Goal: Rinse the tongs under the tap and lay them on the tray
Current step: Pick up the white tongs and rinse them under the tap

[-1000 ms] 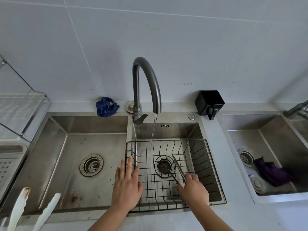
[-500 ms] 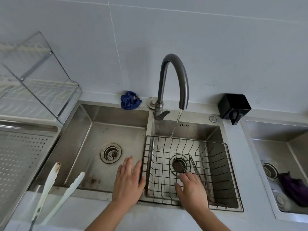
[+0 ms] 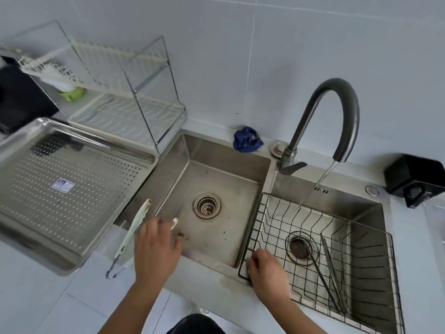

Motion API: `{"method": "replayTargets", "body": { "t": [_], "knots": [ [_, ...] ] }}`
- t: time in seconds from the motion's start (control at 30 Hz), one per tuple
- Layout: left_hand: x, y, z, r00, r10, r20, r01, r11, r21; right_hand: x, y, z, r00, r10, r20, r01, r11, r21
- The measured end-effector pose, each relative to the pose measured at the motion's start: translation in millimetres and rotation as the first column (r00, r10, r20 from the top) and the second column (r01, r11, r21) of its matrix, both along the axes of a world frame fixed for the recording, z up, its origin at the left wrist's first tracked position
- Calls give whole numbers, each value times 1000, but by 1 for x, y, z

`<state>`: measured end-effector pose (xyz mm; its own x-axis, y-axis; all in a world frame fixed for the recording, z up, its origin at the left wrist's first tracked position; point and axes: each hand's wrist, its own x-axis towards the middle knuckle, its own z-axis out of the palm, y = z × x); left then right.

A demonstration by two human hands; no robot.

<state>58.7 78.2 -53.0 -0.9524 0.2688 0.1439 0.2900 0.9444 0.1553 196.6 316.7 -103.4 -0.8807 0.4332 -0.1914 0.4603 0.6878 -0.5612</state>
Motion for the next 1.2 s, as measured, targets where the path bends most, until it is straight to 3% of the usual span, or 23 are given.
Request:
{"method": "replayTargets", "body": {
  "t": [0.17,0.47,0.97,1.1,1.2],
  "knots": [
    [-6,-50,-6,984,153,88,-151,988,-35,0,-2,-5,1000,-16,18,16,999,-48],
    [-17,-62,-17,952,190,242,-173,981,-90,1,-2,-5,999,-46,12,47,993,-112],
    [-16,-59,-17,973,149,175,-147,989,-28,-1,-2,-7,996,-70,51,76,991,-113],
    [-16,-42,4,989,84,121,-95,992,87,-1,-2,-9,996,-66,57,72,993,-99],
    [-11,-13,23,997,2,77,-22,965,261,-2,-2,-7,994,-71,84,81,988,-130]
  ]
}}
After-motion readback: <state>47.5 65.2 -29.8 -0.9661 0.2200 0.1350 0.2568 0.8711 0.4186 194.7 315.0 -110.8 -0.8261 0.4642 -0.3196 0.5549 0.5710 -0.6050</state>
